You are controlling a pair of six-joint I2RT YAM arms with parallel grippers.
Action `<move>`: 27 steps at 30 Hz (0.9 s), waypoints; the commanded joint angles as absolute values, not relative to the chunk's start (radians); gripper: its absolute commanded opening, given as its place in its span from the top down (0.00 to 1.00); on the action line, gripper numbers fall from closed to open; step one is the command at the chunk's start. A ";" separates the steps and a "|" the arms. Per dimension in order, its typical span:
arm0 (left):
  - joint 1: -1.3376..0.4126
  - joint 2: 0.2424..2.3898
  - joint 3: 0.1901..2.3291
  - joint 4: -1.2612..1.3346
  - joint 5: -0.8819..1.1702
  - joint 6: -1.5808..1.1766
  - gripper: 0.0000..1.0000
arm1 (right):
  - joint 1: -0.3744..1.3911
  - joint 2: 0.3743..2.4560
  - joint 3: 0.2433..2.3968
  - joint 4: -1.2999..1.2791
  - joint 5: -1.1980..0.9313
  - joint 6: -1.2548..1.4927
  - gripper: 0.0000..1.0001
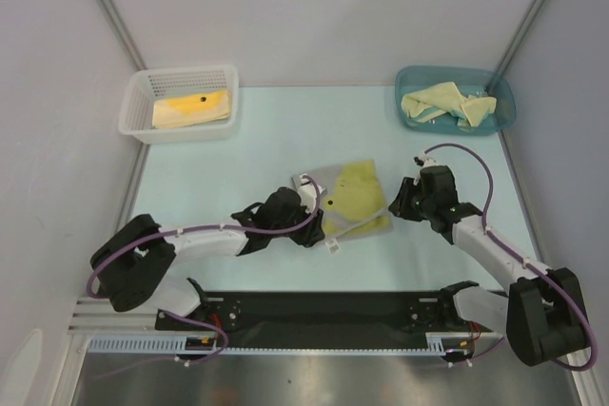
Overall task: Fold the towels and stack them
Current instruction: Fold the towel
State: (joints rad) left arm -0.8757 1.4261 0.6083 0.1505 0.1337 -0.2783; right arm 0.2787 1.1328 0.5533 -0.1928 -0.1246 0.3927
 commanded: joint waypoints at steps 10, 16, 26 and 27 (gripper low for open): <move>-0.891 1.416 0.670 -0.021 0.009 -0.379 0.57 | 0.287 1.135 0.635 -0.268 -0.077 0.463 0.67; -0.891 1.462 0.673 -0.038 0.005 -0.448 0.45 | 0.308 1.189 0.591 -0.216 -0.089 0.480 0.68; -0.890 1.548 0.683 -0.051 -0.026 -0.495 0.68 | 0.360 1.244 0.526 -0.176 -0.060 0.515 0.70; -0.890 1.540 0.683 -0.058 -0.044 -0.497 0.78 | 0.365 1.243 0.522 -0.176 -0.061 0.523 0.71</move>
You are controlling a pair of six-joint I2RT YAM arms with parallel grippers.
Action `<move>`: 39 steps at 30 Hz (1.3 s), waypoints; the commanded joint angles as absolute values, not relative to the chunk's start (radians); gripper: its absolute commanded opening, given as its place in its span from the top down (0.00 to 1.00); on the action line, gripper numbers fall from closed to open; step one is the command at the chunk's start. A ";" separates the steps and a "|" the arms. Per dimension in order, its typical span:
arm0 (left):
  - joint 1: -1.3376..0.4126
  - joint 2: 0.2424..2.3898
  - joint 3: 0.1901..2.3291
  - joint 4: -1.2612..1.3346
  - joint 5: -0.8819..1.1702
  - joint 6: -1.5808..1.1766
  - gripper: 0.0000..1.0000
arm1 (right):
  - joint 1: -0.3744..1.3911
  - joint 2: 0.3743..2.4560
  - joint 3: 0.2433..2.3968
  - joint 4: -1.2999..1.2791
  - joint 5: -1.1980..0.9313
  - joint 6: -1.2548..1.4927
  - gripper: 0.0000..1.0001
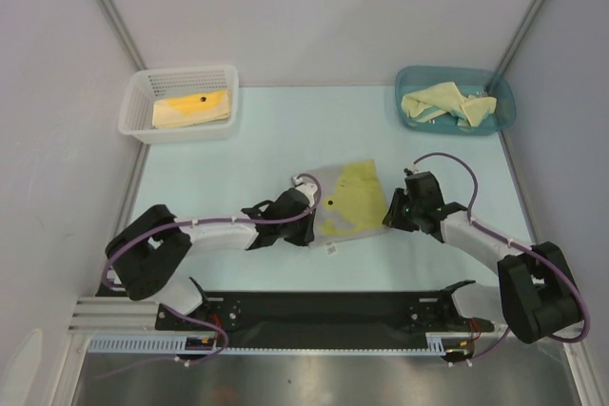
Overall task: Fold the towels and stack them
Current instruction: Fold the towel
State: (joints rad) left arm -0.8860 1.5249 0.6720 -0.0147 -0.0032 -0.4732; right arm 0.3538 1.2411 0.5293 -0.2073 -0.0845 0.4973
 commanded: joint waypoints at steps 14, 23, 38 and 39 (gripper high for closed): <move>-0.848 1.479 0.667 -0.166 -0.064 -0.525 0.59 | 0.422 1.212 0.554 -0.253 -0.014 0.557 0.71; -0.841 1.502 0.710 -0.190 -0.031 -0.538 0.49 | 0.316 1.218 0.583 -0.316 -0.060 0.476 0.61; -0.839 1.551 0.741 -0.216 -0.040 -0.577 0.83 | 0.284 1.298 0.503 -0.196 -0.186 0.483 0.72; -0.839 1.549 0.741 -0.216 -0.041 -0.575 0.91 | 0.284 1.295 0.500 -0.193 -0.183 0.485 0.76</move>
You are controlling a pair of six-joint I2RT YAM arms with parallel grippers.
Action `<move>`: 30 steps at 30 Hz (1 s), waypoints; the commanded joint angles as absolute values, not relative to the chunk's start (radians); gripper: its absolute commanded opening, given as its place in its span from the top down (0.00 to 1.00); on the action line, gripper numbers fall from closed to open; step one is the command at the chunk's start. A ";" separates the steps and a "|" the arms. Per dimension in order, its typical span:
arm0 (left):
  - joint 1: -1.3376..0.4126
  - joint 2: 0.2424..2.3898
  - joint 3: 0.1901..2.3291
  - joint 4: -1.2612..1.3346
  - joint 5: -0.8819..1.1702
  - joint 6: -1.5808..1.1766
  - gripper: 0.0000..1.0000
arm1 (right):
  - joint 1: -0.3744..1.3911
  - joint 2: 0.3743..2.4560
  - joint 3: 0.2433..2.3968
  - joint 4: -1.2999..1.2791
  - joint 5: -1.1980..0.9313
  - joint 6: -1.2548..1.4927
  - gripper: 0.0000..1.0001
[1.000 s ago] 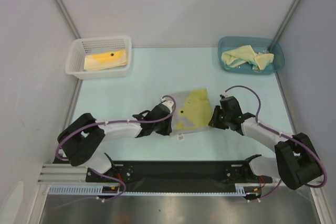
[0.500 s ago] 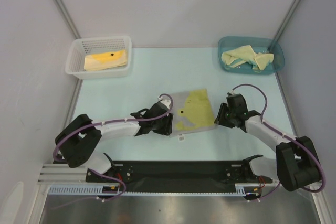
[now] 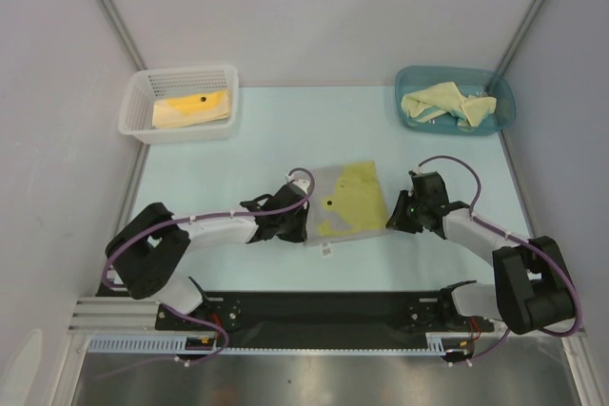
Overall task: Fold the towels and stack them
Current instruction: Fold the towel
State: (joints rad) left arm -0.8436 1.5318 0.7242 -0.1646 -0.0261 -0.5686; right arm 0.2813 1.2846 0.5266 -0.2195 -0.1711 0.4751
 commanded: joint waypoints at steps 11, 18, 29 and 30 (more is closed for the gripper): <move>-0.819 1.540 0.739 -0.270 -0.051 -0.563 1.00 | 0.296 1.275 0.494 -0.213 -0.156 0.494 0.97; -0.818 1.536 0.761 -0.317 -0.066 -0.561 0.97 | 0.368 1.226 0.485 -0.239 -0.132 0.531 0.84; -0.821 1.467 0.960 -0.489 -0.108 -0.525 0.50 | 0.387 1.132 0.551 -0.359 -0.098 0.529 0.72; -0.822 1.454 0.957 -0.467 -0.065 -0.522 0.50 | 0.387 1.131 0.569 -0.368 -0.100 0.528 0.72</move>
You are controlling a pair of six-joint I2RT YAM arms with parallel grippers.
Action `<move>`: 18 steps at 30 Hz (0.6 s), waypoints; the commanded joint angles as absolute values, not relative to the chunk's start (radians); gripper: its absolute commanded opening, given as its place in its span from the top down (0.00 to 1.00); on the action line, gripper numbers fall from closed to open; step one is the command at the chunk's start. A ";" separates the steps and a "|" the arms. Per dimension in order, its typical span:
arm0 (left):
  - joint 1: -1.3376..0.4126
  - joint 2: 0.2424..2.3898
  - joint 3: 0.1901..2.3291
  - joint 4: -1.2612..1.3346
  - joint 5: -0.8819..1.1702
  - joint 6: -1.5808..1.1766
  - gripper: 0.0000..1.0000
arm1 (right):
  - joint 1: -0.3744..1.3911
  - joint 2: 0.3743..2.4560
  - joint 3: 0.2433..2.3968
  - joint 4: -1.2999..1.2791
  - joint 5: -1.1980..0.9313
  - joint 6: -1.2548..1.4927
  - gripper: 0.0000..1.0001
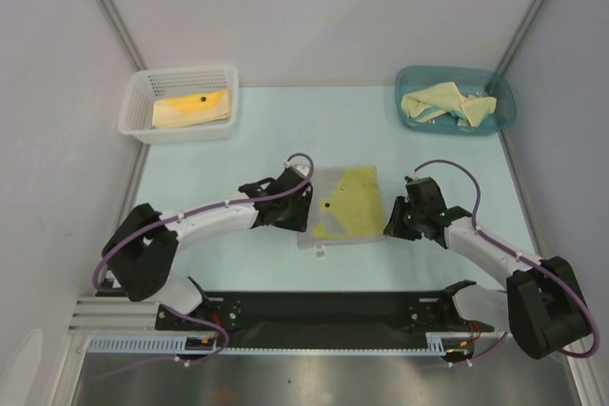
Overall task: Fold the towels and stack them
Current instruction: Fold the towel
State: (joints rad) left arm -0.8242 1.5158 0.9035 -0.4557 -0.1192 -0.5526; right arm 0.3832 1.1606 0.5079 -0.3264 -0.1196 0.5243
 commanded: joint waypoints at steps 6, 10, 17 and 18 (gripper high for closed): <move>-0.836 1.442 0.821 -0.152 0.247 -0.584 0.59 | 0.388 1.135 0.615 -0.388 -0.117 0.517 0.78; -0.841 1.514 0.793 -0.101 0.281 -0.588 0.62 | 0.390 1.154 0.618 -0.356 -0.153 0.506 0.80; -0.841 1.548 0.723 -0.138 0.186 -0.566 0.63 | 0.373 1.218 0.542 -0.261 -0.189 0.508 0.82; -0.841 1.549 0.719 -0.143 0.178 -0.565 0.63 | 0.368 1.227 0.532 -0.243 -0.195 0.511 0.83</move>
State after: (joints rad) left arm -0.8356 1.5448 0.7357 -0.1627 0.2085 -0.5732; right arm 0.3798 1.2045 0.5659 -0.3042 -0.1692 0.5194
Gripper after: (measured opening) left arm 0.371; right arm 0.177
